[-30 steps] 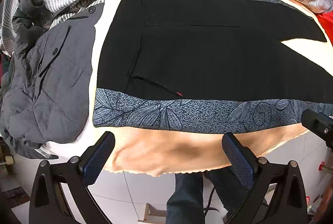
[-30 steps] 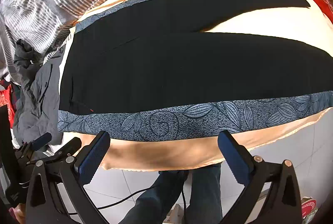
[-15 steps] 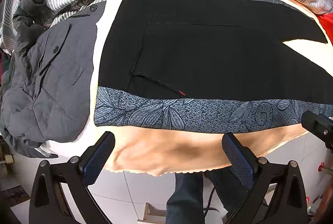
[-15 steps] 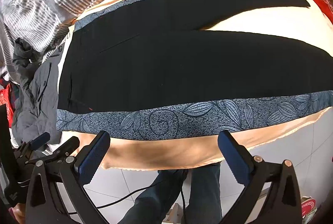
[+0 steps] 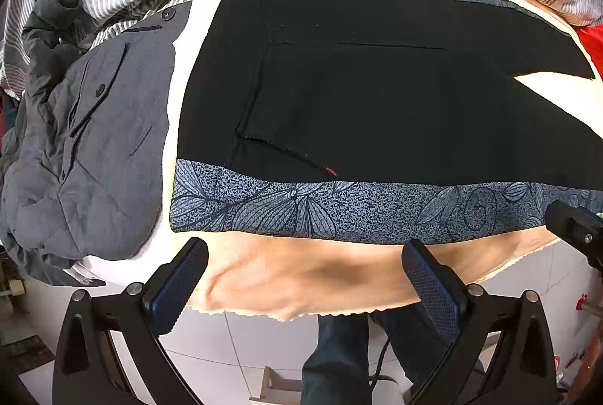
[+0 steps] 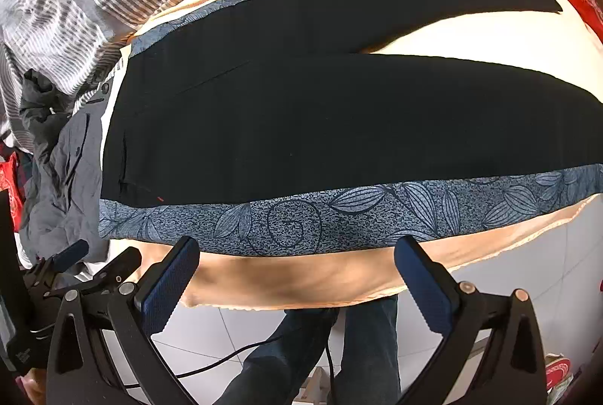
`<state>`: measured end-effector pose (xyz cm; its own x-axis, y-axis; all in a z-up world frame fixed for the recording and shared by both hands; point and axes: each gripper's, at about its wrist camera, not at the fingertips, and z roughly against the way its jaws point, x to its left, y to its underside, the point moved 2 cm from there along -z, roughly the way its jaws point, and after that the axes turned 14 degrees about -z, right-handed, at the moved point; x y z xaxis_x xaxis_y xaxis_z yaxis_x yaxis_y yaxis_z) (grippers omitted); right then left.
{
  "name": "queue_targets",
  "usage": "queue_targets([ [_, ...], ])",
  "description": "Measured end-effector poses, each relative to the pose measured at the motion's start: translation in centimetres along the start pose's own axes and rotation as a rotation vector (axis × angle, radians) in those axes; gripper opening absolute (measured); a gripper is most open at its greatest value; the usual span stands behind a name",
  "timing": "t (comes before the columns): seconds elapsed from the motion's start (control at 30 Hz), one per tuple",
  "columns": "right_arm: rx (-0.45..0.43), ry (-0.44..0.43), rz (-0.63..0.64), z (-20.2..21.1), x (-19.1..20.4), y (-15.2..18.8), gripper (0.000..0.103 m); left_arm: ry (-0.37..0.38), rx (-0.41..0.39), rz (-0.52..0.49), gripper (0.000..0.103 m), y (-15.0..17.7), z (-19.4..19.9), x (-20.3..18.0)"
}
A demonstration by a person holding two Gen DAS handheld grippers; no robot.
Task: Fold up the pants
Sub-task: 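Position both grippers open above the grey patterned waistband of the black trousers, then grasp the waistband with both grippers and lift it off the bed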
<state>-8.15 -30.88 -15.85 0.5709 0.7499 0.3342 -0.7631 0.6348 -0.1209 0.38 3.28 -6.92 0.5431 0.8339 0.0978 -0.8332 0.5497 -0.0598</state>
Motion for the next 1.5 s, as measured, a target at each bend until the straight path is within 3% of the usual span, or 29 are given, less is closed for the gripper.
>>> queue_targets([
  [0.53,0.006,0.002,-0.011,-0.2,-0.4,-0.2,0.103,0.006,0.004,-0.001,0.103,-0.4,-0.6,-0.1],
  [0.73,0.014,-0.044,-0.031,-0.6,-1.0,0.0,0.103,0.026,-0.019,0.011,0.103,-0.2,-1.0,0.0],
  [0.93,0.104,-0.274,-0.172,-2.4,-3.1,0.3,0.103,0.059,-0.093,0.037,0.103,0.4,-1.9,0.6],
  [1.07,0.133,-0.481,-0.27,-3.6,-4.7,0.9,0.103,0.148,-0.097,0.068,0.103,1.0,-3.3,0.8],
  [1.17,0.171,-0.576,-0.33,-5.1,-5.6,1.5,0.1,0.195,-0.09,0.089,0.103,1.5,-4.3,0.8],
  [1.27,0.211,-0.617,-0.384,-7.2,-6.4,2.2,0.079,0.203,-0.083,0.085,0.103,1.8,-5.2,0.8],
  [1.33,0.253,-0.672,-0.435,-9.0,-7.0,2.6,0.058,0.217,-0.082,0.076,0.103,1.9,-5.6,0.6],
  [1.5,0.29,-0.752,-0.503,-12.1,-7.9,3.4,0.055,0.249,-0.082,0.045,0.103,2.5,-6.3,0.1],
])
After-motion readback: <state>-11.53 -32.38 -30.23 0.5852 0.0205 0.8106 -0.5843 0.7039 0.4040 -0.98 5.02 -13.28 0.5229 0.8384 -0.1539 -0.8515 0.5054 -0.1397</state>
